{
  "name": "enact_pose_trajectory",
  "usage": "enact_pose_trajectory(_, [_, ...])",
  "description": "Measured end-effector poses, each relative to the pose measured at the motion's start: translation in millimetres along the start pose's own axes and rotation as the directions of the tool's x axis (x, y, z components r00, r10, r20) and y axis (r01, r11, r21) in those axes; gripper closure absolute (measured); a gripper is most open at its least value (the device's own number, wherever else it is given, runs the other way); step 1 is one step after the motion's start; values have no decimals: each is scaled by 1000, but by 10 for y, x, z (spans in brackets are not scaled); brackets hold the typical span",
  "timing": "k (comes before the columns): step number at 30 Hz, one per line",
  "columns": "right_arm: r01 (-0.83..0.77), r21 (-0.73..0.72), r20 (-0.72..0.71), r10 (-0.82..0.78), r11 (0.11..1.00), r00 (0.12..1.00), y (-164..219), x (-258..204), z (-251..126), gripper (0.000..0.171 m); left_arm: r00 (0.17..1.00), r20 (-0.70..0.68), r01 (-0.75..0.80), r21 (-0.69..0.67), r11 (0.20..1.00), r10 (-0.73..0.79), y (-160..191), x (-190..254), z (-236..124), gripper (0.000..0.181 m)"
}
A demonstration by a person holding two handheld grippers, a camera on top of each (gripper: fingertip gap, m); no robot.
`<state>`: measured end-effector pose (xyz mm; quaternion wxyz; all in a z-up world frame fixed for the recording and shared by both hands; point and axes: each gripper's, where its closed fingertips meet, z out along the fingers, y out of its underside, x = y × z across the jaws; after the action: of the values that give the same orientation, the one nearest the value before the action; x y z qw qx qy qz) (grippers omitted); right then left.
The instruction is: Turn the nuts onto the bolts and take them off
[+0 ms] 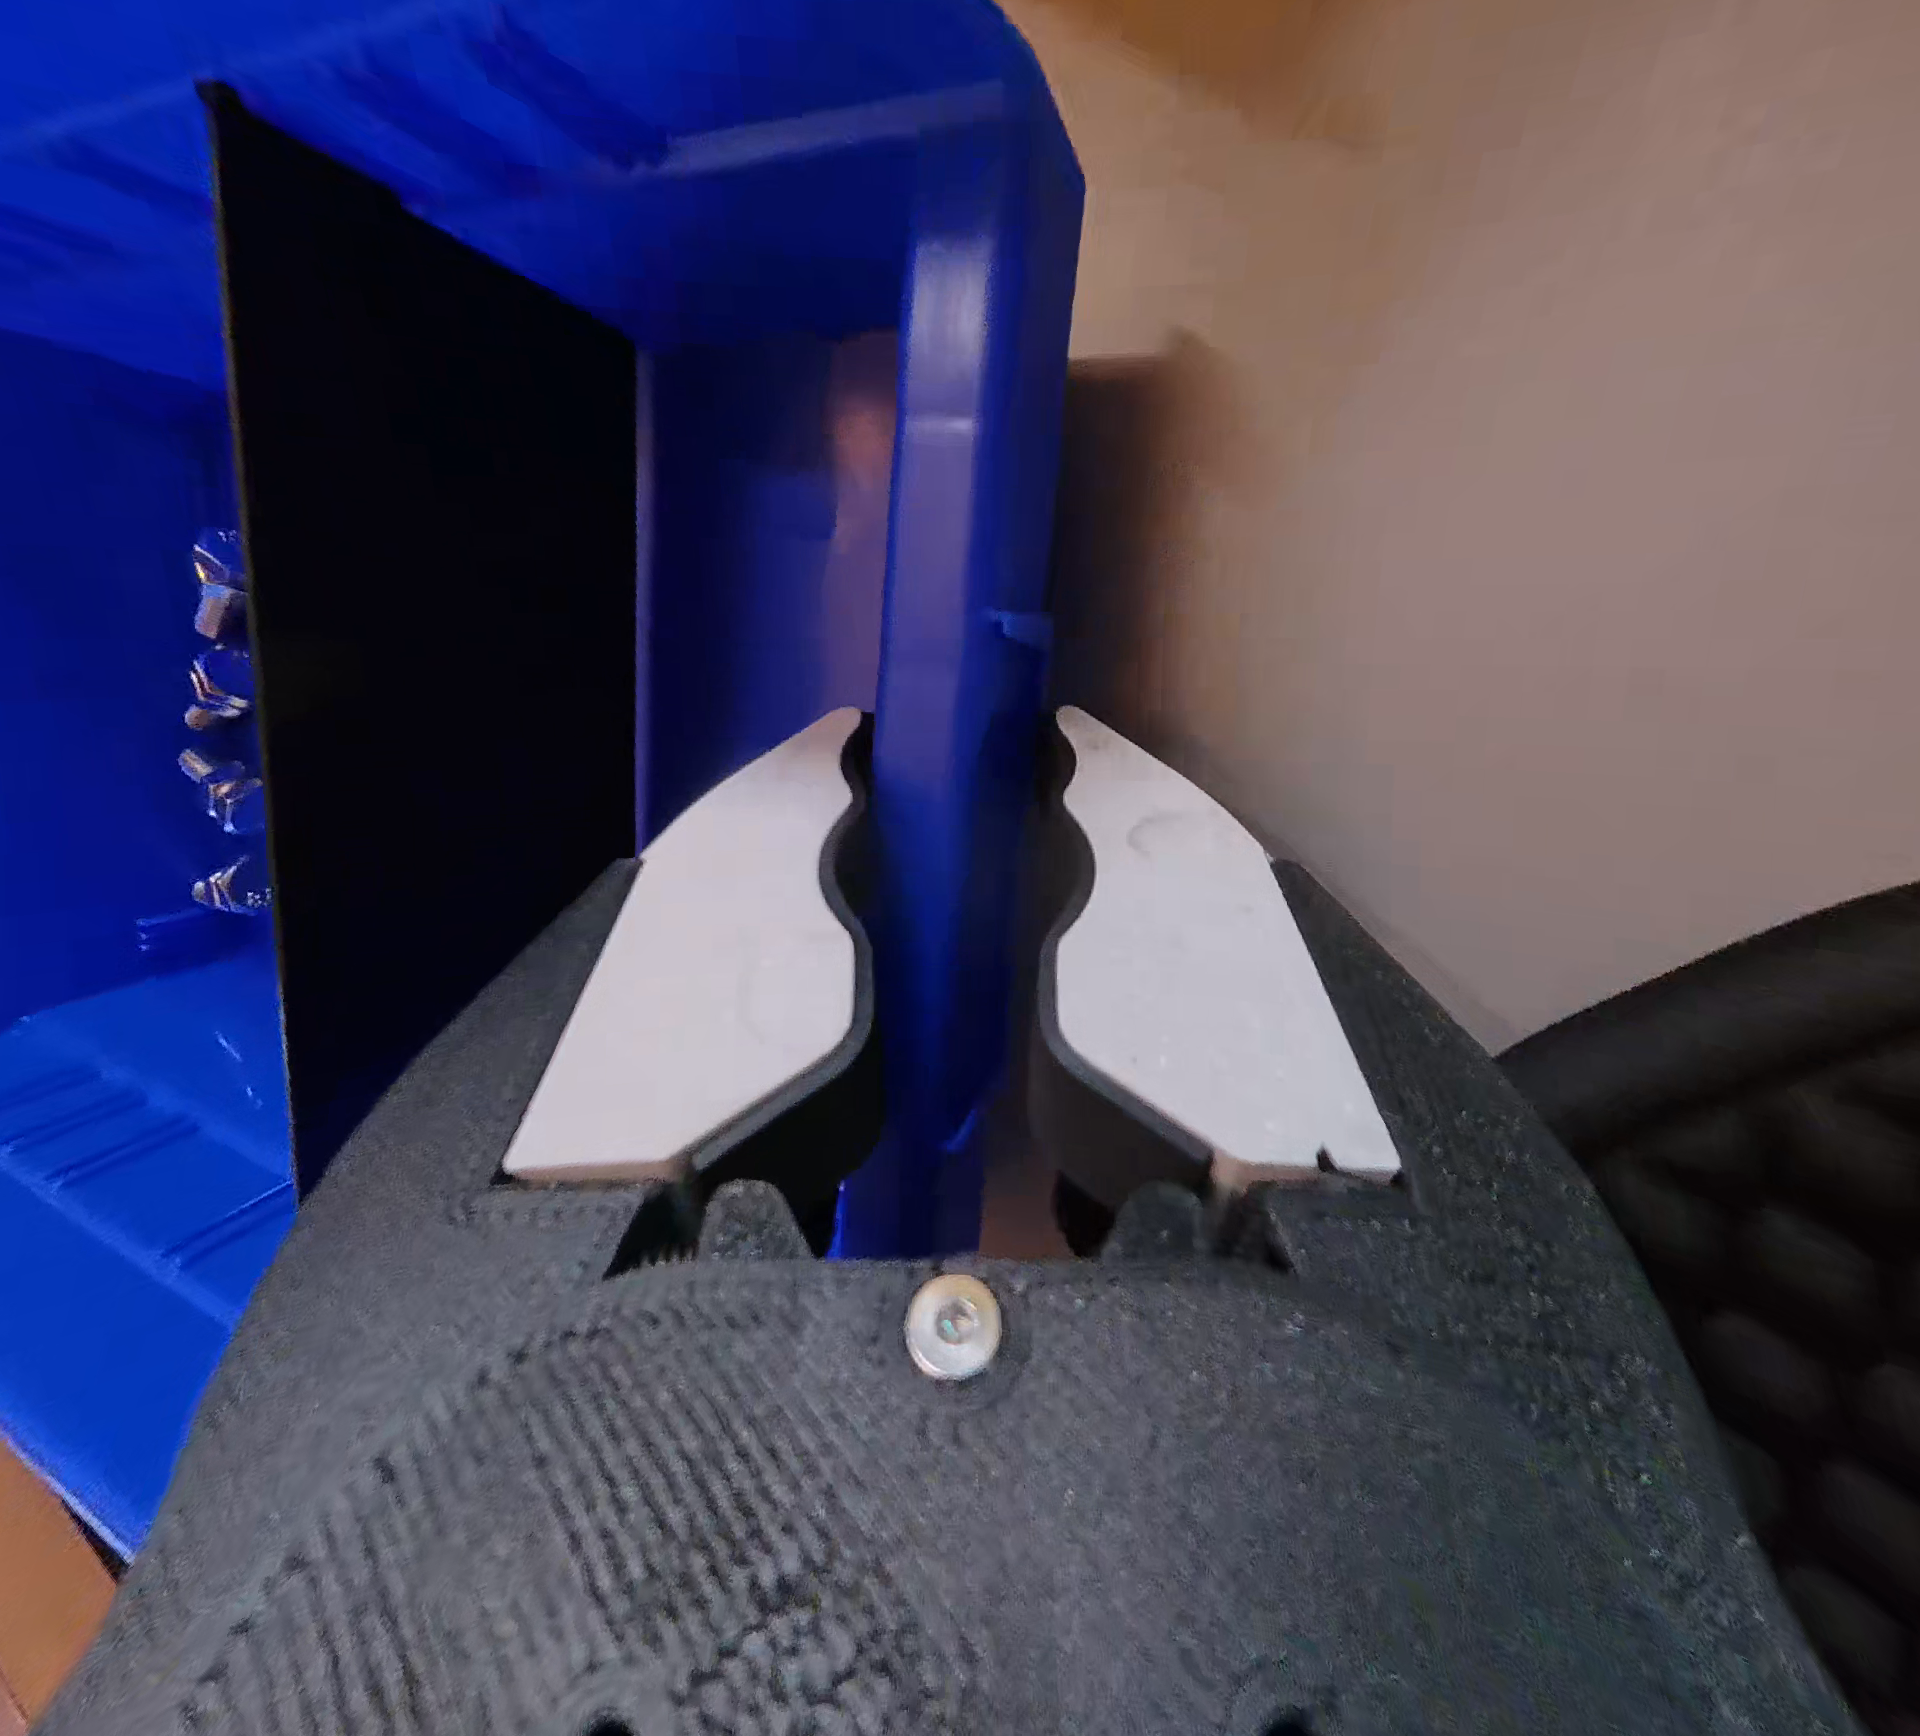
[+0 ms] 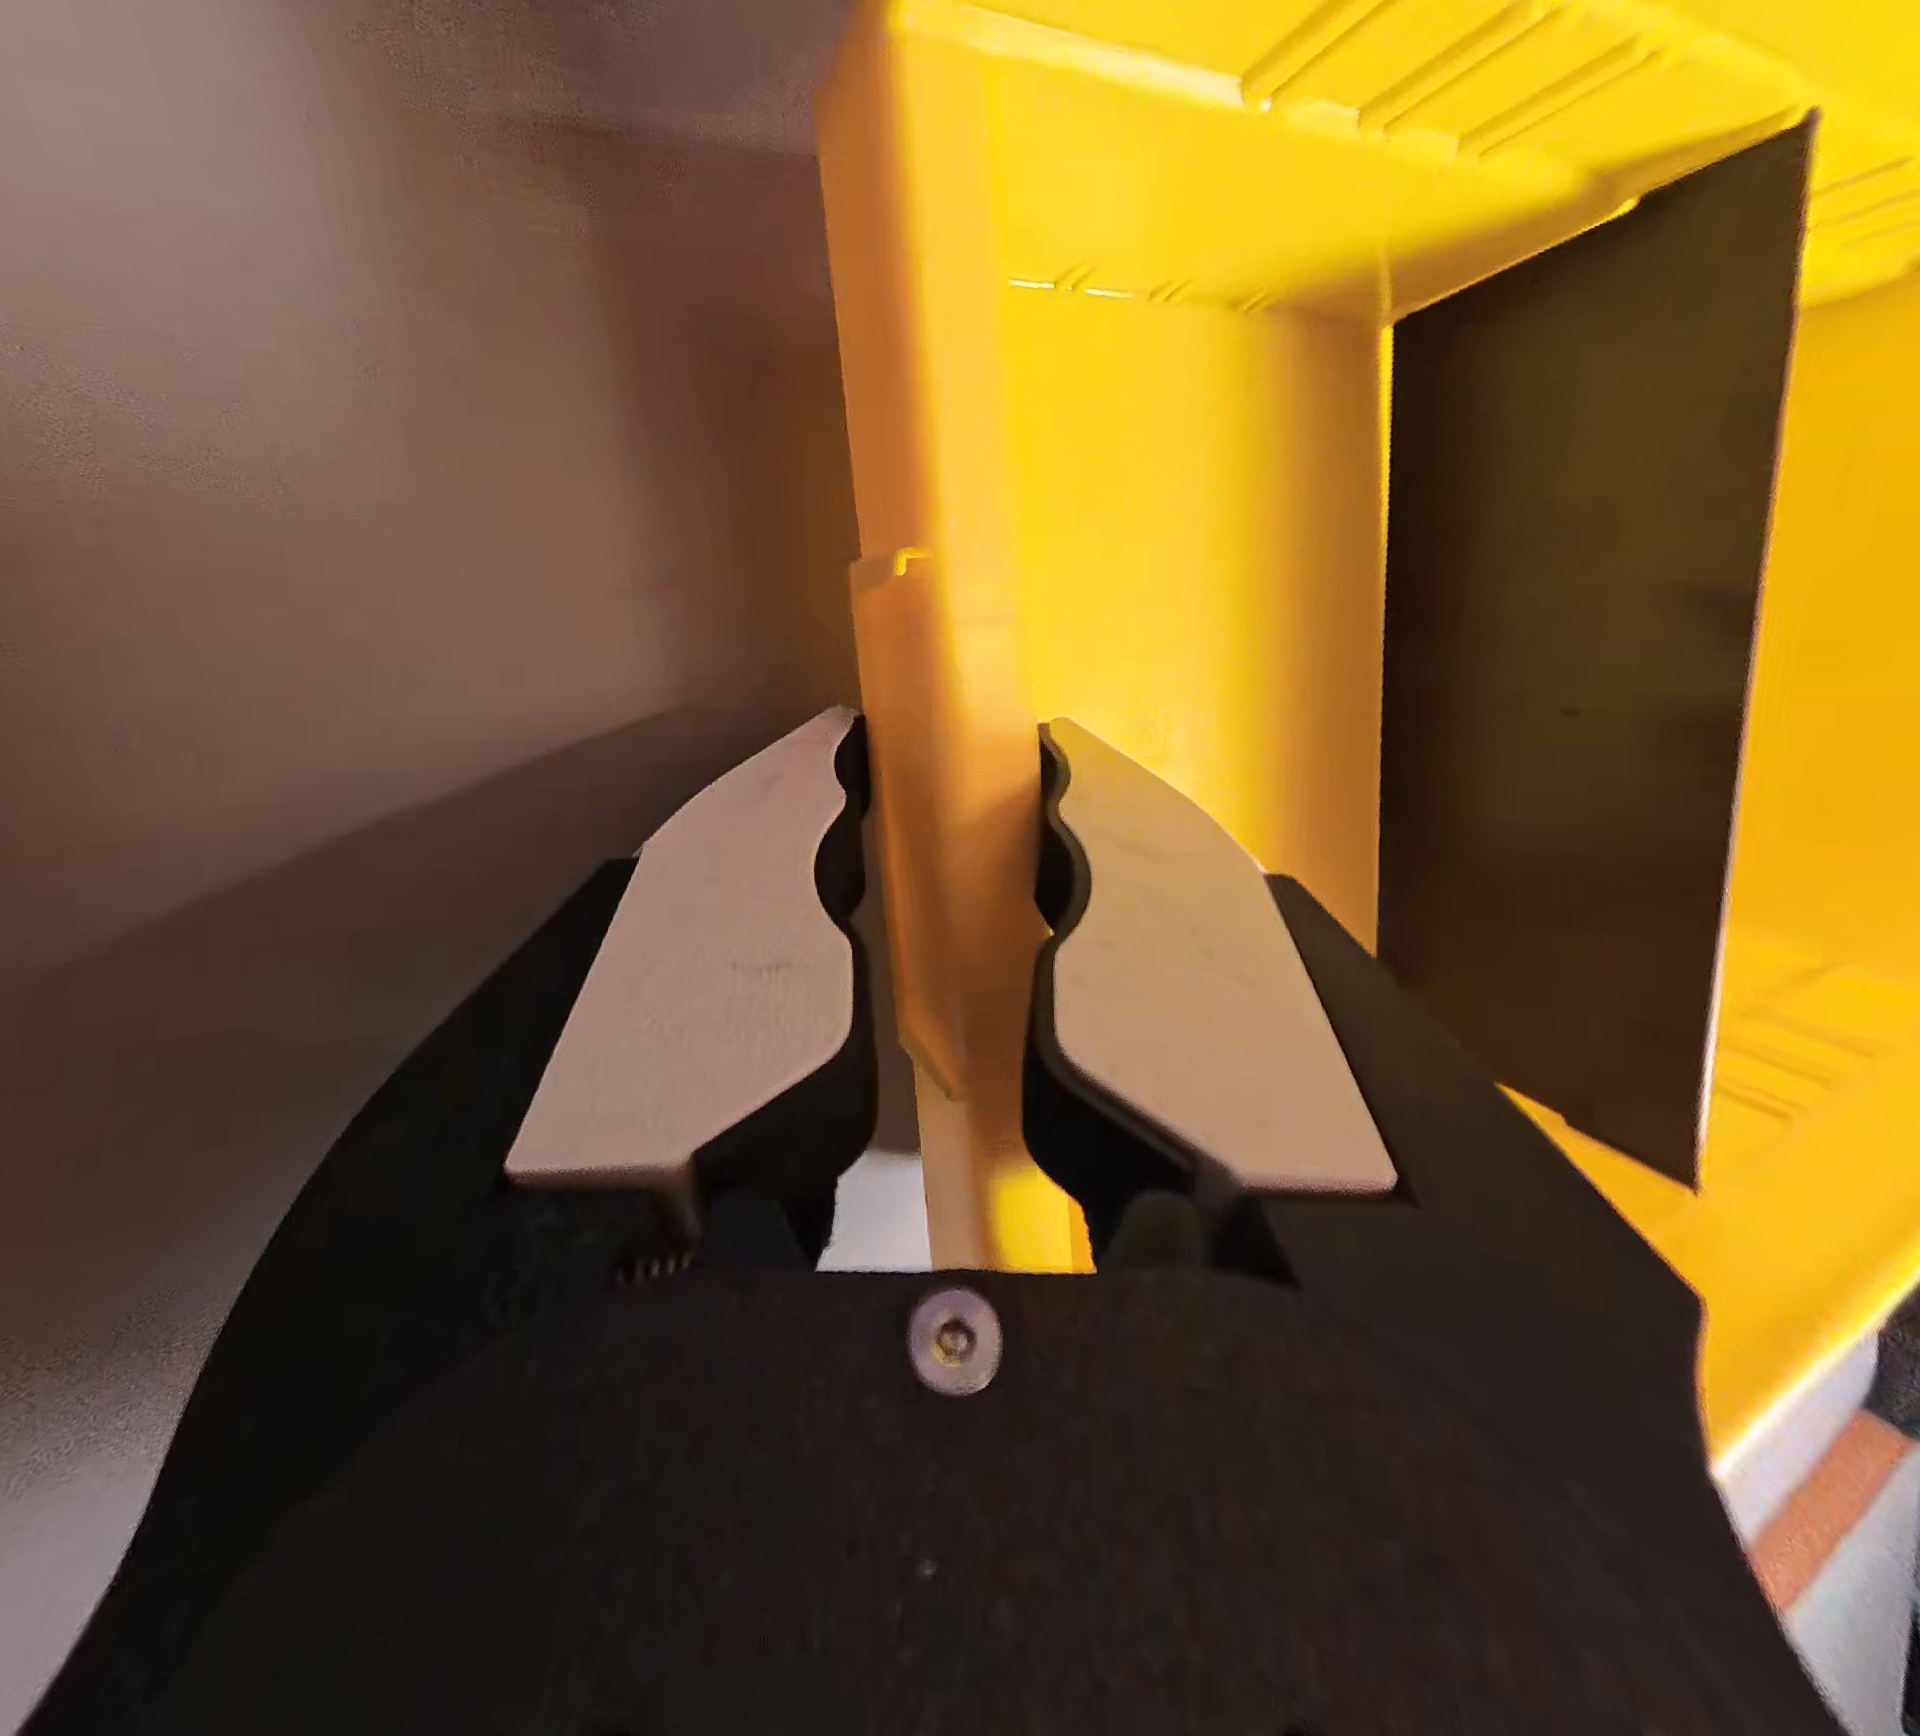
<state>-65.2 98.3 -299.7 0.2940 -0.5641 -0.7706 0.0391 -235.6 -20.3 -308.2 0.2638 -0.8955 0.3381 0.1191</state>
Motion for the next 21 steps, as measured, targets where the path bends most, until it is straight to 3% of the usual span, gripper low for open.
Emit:
enact_pose_trajectory(6, [-53,-64,-61,49,997,997,870,19,-400,142,1000,22,-2,7,1000,2,-46,-48,44,151])
enact_pose_trajectory(13, [-63,-152,-113,46,986,993,1700,474,-530,143,999,46,17,8,1000,-17,-118,-259,175,151])
enact_pose_trajectory(18, [-109,-130,-143,91,985,986,1949,837,-455,142,998,47,46,2,999,-46,-124,-466,278,151])
enact_pose_trajectory(21, [-172,-59,-185,159,983,970,1857,990,-523,136,995,64,73,4,997,-74,-108,-596,330,150])
